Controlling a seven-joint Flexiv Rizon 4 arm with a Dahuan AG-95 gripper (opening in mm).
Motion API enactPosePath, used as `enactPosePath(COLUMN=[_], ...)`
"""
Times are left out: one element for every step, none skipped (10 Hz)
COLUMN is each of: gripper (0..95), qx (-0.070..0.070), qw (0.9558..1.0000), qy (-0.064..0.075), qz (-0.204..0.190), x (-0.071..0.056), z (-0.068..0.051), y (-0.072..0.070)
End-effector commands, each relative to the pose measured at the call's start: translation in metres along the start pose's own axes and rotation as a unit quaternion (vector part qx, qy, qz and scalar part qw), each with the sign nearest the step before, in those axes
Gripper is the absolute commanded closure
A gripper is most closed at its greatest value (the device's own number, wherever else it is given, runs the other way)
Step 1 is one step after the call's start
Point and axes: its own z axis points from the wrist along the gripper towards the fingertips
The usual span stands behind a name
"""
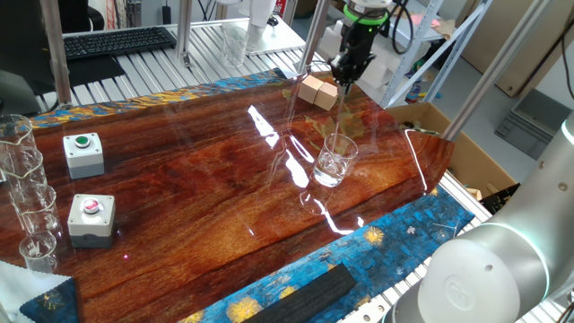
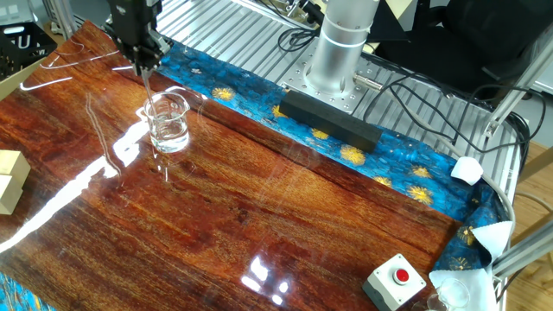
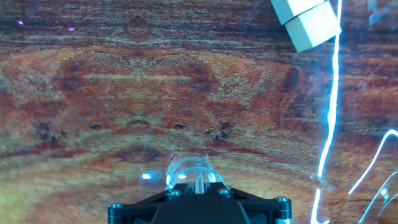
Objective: Stir the beaker with a glass rod
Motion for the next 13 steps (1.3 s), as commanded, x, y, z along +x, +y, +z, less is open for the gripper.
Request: enactPosePath(gripper=[95.0,95.0,95.0,95.0,95.0,95.0,95.0,95.0,95.0,95.0,95.0,95.0,95.0], qx=[-0.007,-0.008,-0.012,-0.015,-0.017,-0.019,-0.021,-0.022,-0.024,-0.024,-0.026,-0.024,-0.022], qw=[0.9999,0.9999,0.9998,0.9997,0.9997,0.9996,0.9995,0.9995,0.9994,0.9994,0.9993,0.9994,0.9995], qy=[0.01,0.011,0.012,0.014,0.014,0.013,0.012,0.012,0.011,0.011,0.007,0.006,0.006], qz=[0.002,0.004,0.008,0.01,0.012,0.014,0.018,0.019,0.021,0.022,0.024,0.023,0.022], x=[0.006,0.008,0.013,0.017,0.02,0.022,0.024,0.024,0.025,0.025,0.026,0.026,0.026], z=[-0.004,-0.006,-0.008,-0.01,-0.01,-0.01,-0.01,-0.01,-0.009,-0.008,-0.007,-0.007,-0.007], y=[-0.005,-0.006,-0.005,-0.004,-0.002,-0.001,0.002,0.002,0.004,0.005,0.007,0.007,0.008])
